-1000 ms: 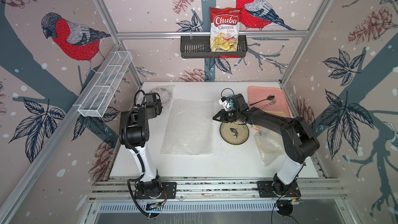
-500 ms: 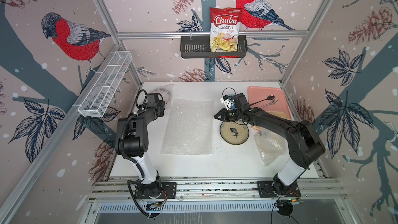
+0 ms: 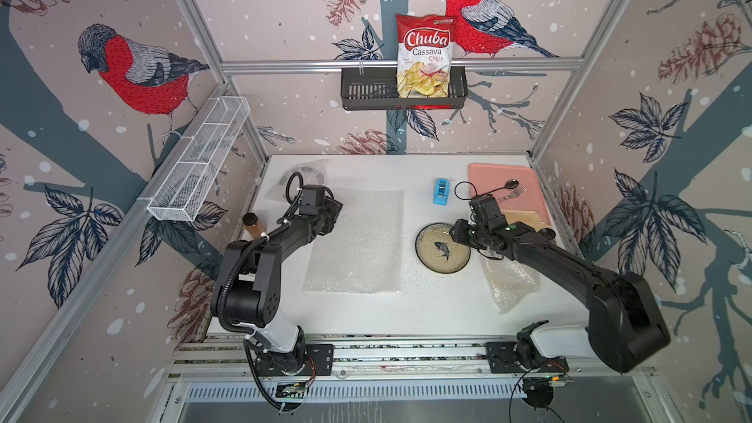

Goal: Wrap dinner plates in bubble wrap
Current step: Adjust the bubble wrap at the center of the board.

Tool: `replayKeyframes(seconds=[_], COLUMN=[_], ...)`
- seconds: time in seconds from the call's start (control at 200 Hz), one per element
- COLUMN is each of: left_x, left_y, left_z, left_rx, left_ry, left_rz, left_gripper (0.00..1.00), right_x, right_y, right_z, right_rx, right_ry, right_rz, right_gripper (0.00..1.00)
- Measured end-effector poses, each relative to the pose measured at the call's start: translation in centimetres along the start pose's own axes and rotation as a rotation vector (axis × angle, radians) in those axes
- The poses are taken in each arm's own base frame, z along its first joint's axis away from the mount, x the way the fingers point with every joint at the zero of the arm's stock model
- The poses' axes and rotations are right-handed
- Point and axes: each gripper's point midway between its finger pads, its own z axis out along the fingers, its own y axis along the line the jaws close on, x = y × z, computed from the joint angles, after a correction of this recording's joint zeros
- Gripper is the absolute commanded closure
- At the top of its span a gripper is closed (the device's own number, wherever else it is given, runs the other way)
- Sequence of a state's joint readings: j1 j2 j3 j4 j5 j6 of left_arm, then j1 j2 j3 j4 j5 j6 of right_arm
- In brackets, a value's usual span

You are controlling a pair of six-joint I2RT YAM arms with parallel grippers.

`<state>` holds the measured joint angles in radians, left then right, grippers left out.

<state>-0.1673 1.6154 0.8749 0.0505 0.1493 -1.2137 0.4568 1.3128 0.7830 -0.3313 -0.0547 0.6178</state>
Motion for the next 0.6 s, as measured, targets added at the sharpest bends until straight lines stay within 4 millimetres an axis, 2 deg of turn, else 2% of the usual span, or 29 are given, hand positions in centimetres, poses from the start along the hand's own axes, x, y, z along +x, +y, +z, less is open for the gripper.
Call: replayKeyframes(seconds=[0.165, 0.325, 0.5, 0.6], left_x=[4.2, 5.6, 6.9, 7.1], left_y=[0.0, 1.6, 2.8, 2.9], left_z=[0.2, -0.1, -0.9, -1.1], left_rx=[0.009, -0.007, -0.004, -0.001], left_ry=[0.100, 0.140, 0.174, 0.178], left_rz=[0.129, 0.185, 0.243, 0.282], left_gripper=[0.35, 0.35, 0.34, 0.33], right_x=[2.1, 3.7, 5.1, 4.9], right_y=[-3.9, -5.4, -5.6, -5.1], right_z=[-0.5, 0.3, 2.1, 2.8], right_rx=[0.102, 0.119, 0.100, 0.067], right_ry=[0.010, 0.035, 0.092, 0.090], right_rz=[0.078, 0.137, 0.151, 0.169], right_gripper=[0.52, 0.53, 0.57, 0.66])
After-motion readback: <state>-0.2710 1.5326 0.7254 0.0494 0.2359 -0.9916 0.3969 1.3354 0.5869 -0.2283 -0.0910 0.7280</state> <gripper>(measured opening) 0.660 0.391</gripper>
